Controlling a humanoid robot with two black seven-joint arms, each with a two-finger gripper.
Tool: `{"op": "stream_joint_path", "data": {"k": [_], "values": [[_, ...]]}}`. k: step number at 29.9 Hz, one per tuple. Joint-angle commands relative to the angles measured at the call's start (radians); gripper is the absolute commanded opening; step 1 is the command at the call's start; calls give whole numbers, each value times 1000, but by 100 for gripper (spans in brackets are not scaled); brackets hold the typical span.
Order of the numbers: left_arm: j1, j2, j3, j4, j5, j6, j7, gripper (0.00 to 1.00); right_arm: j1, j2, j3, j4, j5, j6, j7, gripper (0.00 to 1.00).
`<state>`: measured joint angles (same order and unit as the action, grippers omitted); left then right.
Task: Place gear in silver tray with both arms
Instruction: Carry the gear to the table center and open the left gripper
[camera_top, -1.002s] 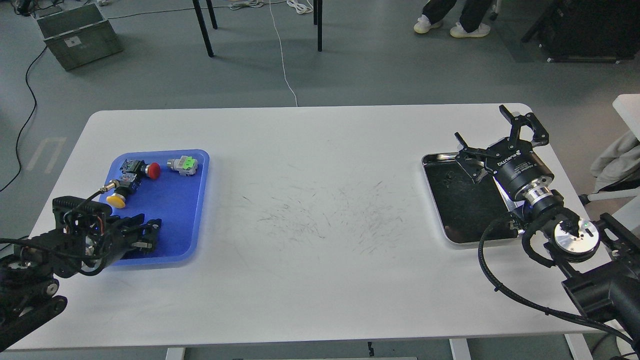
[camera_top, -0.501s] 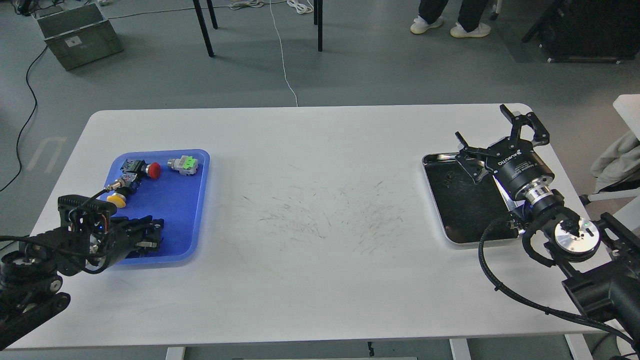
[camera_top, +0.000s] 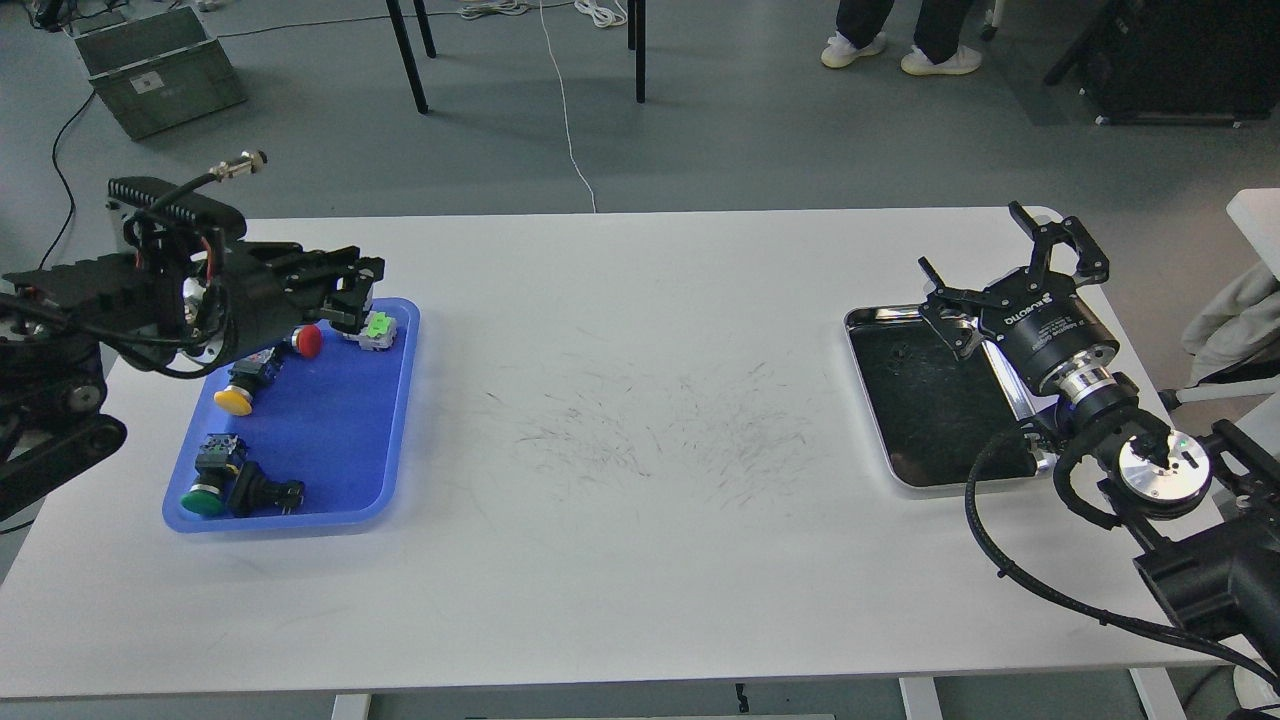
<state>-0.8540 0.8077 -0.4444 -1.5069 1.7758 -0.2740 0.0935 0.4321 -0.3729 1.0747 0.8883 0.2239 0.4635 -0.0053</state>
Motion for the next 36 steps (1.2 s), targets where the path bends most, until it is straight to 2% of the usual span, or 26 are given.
{"op": "stream_joint_path", "data": {"k": [1,3,7,13,16,20,28,36], "values": [[-28,-191,7,55,-13,1,72,10,4,-21,1,0,0,-2,-1,97],[-25,-296,12,106,-6,7,97,10,7,-29,1,-2,0,-3,-1,97],[-7,-497,16,244,5,30,117,10,5,-44,1,-2,2,-3,-1,97],[47,-723,56,399,59,64,115,10,0,-50,2,-2,2,-3,-1,97],[70,-795,79,439,63,90,115,10,0,-54,2,-2,2,-3,-1,97],[118,-808,82,494,106,117,109,10,-1,-54,2,-2,2,-5,1,97],[121,-808,79,625,143,165,80,10,-1,-54,2,-2,2,-3,1,97],[124,-808,136,591,132,194,63,11,-1,-54,2,-3,2,-2,1,97]]}}
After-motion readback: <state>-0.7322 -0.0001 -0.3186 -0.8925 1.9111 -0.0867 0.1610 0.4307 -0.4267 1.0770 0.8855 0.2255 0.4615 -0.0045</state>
